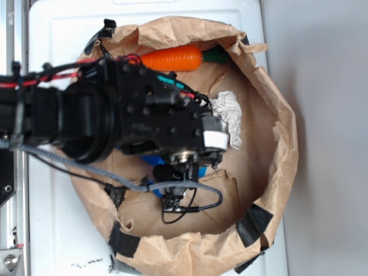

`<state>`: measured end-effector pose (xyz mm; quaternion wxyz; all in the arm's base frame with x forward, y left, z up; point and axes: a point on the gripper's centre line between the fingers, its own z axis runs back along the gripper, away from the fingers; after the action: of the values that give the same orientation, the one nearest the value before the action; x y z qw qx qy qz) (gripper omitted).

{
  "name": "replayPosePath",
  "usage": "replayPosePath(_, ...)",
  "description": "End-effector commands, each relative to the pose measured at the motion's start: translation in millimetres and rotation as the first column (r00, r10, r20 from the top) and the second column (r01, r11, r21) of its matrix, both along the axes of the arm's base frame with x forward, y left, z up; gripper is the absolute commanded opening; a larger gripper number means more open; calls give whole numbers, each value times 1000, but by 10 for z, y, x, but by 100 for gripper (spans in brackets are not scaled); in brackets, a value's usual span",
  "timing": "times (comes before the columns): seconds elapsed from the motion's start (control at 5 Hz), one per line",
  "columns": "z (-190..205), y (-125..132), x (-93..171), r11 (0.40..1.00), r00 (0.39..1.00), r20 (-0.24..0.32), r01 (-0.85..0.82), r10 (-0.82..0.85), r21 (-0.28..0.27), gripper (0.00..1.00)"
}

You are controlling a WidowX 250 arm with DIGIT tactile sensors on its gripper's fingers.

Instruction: Grab the blue bottle.

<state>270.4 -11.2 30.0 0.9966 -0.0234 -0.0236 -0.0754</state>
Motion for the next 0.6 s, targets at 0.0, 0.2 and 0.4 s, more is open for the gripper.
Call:
replayPosePath(0.0,794,359,312,996,995,-94,-49,42,-69,0)
replayPosePath(0.2,1110,401,235,994,996,-76,-53,46,-97,0)
replayPosePath(0.4,1285,390,59,992,999,-44,-14,9,-128,0)
